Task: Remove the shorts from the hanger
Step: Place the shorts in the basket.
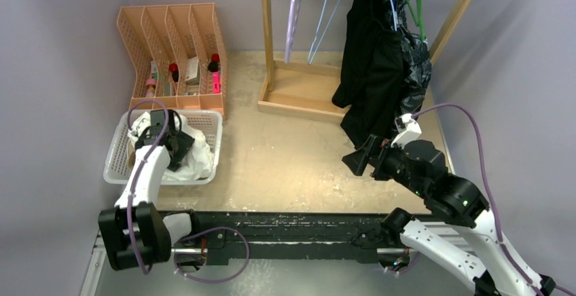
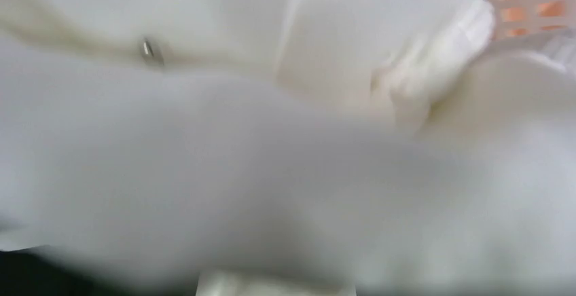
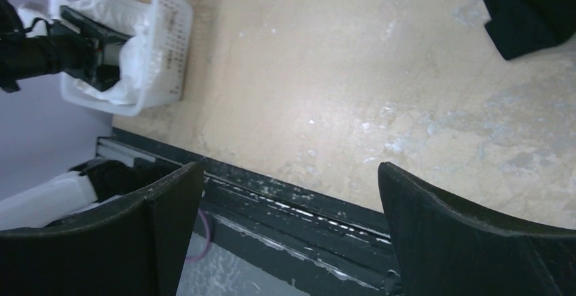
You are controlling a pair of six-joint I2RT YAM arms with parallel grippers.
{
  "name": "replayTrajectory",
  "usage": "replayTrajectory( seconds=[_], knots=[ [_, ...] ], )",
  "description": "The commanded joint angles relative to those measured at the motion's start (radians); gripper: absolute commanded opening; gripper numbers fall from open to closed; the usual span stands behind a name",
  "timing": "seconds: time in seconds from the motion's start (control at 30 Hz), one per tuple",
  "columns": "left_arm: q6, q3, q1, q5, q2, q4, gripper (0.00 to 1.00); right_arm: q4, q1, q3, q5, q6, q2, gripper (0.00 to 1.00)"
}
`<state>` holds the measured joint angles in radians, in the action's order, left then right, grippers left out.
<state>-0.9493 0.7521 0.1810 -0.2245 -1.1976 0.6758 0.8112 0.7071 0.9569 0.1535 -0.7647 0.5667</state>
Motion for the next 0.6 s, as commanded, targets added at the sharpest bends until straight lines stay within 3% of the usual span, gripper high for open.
replayTrajectory(
  seconds=[0.0,0.1,0.2,0.27,0.33,0.4,0.47,0.57],
  knots=[
    [0.016,0.085,0.003,-0.061,0.173,0.094,0.70,-0.041,0.005,0.081,-0.090,0.103,0.038,1.00],
    [0.038,0.216,0.003,-0.200,0.292,0.173,0.82,0.077,0.006,0.136,-0.019,0.097,0.145,1.00],
    [0.045,0.336,0.002,-0.240,0.342,0.220,0.85,0.166,0.005,0.195,0.125,0.077,0.204,1.00],
    [0.047,0.372,-0.001,-0.197,0.341,0.241,0.85,0.148,0.005,0.215,0.210,0.048,0.197,1.00],
    [0.075,0.366,-0.006,-0.094,0.347,0.210,0.86,0.109,0.005,0.210,0.164,0.025,0.166,1.00],
    [0.088,0.328,-0.014,0.039,0.356,0.149,0.83,-0.028,0.005,0.197,0.011,0.144,0.117,1.00],
    [0.098,0.288,-0.025,0.173,0.352,0.093,0.83,-0.113,0.005,0.200,-0.023,0.176,0.083,0.99],
    [0.146,0.272,-0.101,0.234,0.332,0.053,0.84,-0.073,0.005,0.256,0.066,0.151,0.085,1.00]
  ],
)
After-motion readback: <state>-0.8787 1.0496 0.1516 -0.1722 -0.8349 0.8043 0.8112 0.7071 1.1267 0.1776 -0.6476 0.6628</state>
